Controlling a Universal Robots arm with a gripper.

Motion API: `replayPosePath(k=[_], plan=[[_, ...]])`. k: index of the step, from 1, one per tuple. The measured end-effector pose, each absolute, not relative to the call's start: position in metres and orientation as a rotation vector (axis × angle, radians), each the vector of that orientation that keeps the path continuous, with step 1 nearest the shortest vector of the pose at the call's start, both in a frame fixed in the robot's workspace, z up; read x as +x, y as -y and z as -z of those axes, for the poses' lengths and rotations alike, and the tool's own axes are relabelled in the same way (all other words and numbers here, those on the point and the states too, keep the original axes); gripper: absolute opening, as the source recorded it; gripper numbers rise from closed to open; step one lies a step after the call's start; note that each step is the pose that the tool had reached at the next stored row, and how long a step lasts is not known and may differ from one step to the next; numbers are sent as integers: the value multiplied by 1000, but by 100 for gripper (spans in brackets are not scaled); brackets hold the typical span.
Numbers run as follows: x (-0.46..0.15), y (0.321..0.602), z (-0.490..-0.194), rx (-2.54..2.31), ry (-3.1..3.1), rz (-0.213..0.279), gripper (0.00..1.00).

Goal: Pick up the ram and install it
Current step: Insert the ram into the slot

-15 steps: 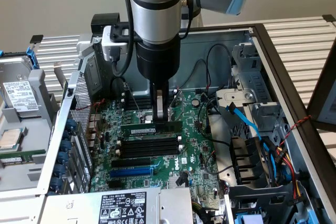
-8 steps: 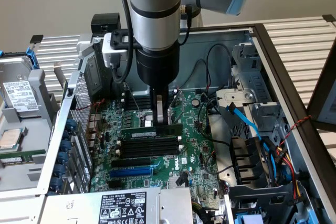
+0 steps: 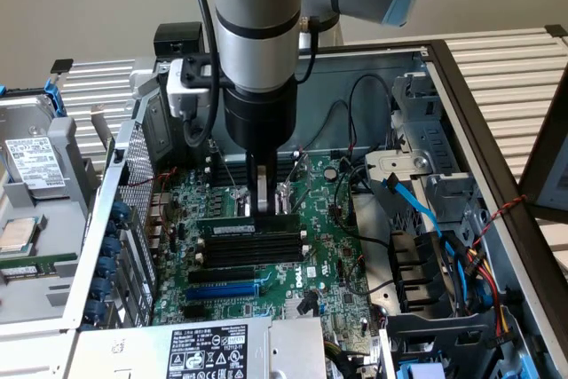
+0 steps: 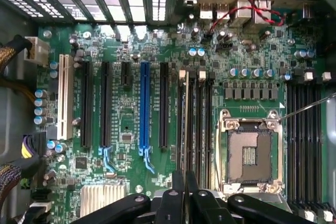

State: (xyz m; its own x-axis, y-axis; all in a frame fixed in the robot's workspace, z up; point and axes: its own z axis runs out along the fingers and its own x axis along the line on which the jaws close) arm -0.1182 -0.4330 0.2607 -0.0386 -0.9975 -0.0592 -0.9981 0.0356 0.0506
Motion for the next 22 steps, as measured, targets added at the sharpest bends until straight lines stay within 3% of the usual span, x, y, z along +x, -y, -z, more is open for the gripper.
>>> replayPosePath(k=[22], plan=[[-113,432,-238,-2185,-2252,-149,13]])
